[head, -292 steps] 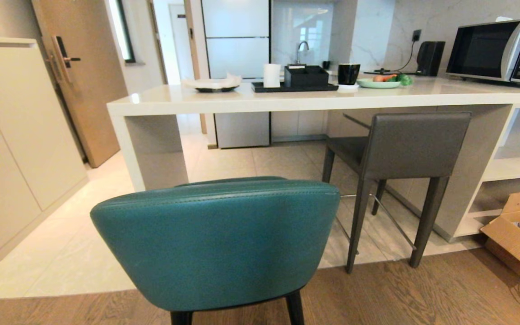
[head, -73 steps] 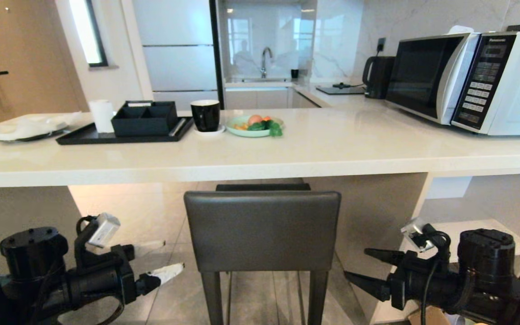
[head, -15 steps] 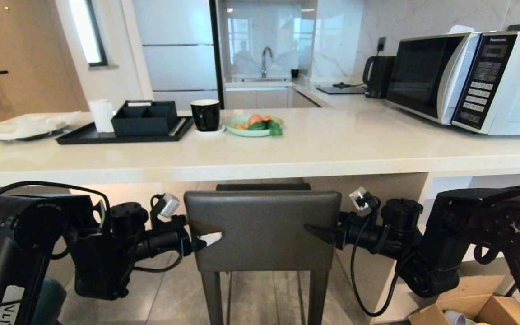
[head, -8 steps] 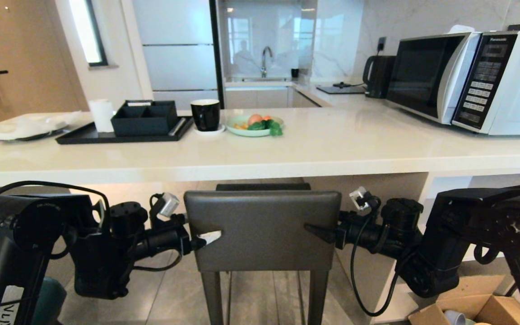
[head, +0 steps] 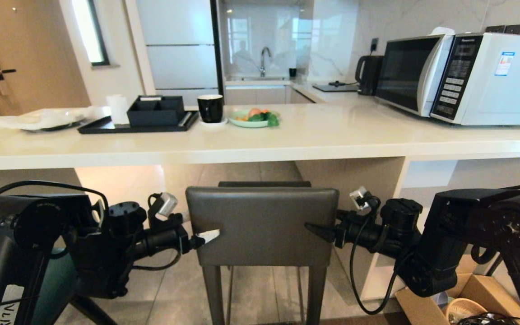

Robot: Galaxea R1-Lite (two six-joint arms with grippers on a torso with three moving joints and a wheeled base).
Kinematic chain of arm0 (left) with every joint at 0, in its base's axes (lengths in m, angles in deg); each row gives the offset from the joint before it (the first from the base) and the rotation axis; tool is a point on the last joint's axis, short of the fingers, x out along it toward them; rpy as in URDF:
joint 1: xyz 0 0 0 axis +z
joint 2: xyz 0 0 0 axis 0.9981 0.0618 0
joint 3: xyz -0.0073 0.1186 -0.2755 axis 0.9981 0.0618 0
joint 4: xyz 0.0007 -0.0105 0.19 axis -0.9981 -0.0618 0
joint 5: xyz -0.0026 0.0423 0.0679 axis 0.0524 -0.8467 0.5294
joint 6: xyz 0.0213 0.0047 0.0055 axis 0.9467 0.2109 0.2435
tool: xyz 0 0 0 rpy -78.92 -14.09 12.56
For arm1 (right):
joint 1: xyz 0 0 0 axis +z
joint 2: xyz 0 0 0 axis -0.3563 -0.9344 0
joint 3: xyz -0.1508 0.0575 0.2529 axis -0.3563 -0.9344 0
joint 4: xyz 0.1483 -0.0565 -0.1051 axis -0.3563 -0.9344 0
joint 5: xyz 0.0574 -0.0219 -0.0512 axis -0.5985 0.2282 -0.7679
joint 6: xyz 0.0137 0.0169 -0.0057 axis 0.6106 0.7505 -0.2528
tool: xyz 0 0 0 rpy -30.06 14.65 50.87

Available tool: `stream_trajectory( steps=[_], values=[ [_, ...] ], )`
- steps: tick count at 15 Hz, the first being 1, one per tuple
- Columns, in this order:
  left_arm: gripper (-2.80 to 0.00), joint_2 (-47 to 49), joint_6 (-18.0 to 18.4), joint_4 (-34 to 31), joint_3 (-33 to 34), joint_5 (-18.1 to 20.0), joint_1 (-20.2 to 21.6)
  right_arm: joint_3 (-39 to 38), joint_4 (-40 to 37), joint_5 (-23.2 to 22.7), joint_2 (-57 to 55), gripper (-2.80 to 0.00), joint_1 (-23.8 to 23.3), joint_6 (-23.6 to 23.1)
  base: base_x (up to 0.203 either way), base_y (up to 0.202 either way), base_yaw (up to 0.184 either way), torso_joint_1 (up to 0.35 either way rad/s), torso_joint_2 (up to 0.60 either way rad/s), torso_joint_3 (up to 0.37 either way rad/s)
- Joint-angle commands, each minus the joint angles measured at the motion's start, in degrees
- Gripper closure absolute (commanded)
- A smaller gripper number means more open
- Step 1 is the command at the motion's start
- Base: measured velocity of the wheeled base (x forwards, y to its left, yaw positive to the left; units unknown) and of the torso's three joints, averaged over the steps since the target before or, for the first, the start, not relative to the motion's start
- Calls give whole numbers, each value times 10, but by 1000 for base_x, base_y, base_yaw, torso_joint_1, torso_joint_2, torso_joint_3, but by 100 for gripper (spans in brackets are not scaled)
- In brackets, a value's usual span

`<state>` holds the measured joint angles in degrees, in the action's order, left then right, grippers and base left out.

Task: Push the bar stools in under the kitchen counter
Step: Pull the gray chair out from under the dining table

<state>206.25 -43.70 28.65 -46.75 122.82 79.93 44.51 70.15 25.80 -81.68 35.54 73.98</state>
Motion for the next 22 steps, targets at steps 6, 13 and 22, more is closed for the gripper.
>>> stream_trajectory(
  steps=[6,13,22],
  values=[
    [-280,-13,0,5,5,5,-10,1,5,-3,2,-280,0,1,-195,0,-1,3,3,4],
    [-280,-21,1,5,26,4,-14,-2,5,-3,5,-280,2,1,-194,0,-2,2,2,3],
    [-280,-29,2,5,28,4,-17,-4,5,-2,10,-280,2,0,-192,0,-2,3,3,3]
  ],
)
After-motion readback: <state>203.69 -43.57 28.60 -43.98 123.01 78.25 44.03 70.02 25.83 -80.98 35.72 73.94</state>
